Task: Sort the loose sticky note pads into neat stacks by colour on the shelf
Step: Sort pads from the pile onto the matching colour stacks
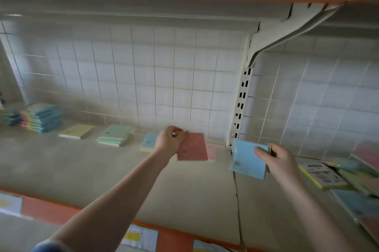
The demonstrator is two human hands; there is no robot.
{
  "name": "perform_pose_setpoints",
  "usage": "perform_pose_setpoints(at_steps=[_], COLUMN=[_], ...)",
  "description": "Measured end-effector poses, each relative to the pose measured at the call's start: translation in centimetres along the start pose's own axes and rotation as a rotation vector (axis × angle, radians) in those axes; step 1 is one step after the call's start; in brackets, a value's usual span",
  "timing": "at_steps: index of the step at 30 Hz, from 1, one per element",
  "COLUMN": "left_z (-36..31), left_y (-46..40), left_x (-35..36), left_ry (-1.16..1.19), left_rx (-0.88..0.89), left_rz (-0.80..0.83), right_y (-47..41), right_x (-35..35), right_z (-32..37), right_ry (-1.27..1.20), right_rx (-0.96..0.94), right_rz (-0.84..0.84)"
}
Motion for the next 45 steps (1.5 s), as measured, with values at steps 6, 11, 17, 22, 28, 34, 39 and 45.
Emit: perform_pose_setpoints(at_steps=[6,11,17,22,28,34,39,45], left_z=[-0.2,0.2,0.4,1.1,1.7,-0.8,-1.7,1.7], left_y=[-2.9,-4.1,-4.3,-4.6,-4.8,-3.6,-0.6,2.3], left_x=[3.1,4.5,4.9,5.3,5.3,3.2,-1.7,-8.9], left_ry=[-0.06,-0.163,-0.414,-0.537,-0.653,-0.701,-0.915,-1.054], left_rx=[-0.045,-0.066,-0.064,-0.032,-0.019,0.213,0.447,0.366], left_rz=[0.083,0.109,0.104,0.112,0.133,0.039,-0.12,-0.206], right_y=[-0.6,-0.9,-1.2,-1.0,-0.5,-0.3,-1.9,-4.6], right_x=[-0.6,-1.0,-1.0,-0.7,-0.5,0.6,3.5,10.0], right_z=[-0.9,-1.1,-1.9,-2.1,-1.9,-0.7,1.2,4.0], right_ry=[0.062,0.094,0.082,0.092,0.133,0.098,-0.029,-0.137], right_rx=[-0.009,-0.021,0.007,0.036,0.054,0.056,0.055,0.051], right_rz=[0.013,0.002,-0.013,-0.007,-0.024,-0.012,0.015,0.113])
Point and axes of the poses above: each hand's wrist, its own y-axis away from the middle knuckle, its own x-axis out of the palm, z = x × y, the point moved 4 cm from there along -y, towards the middle knuckle, and after that the axes turned 11 degrees about z, right-handed, at the moved point
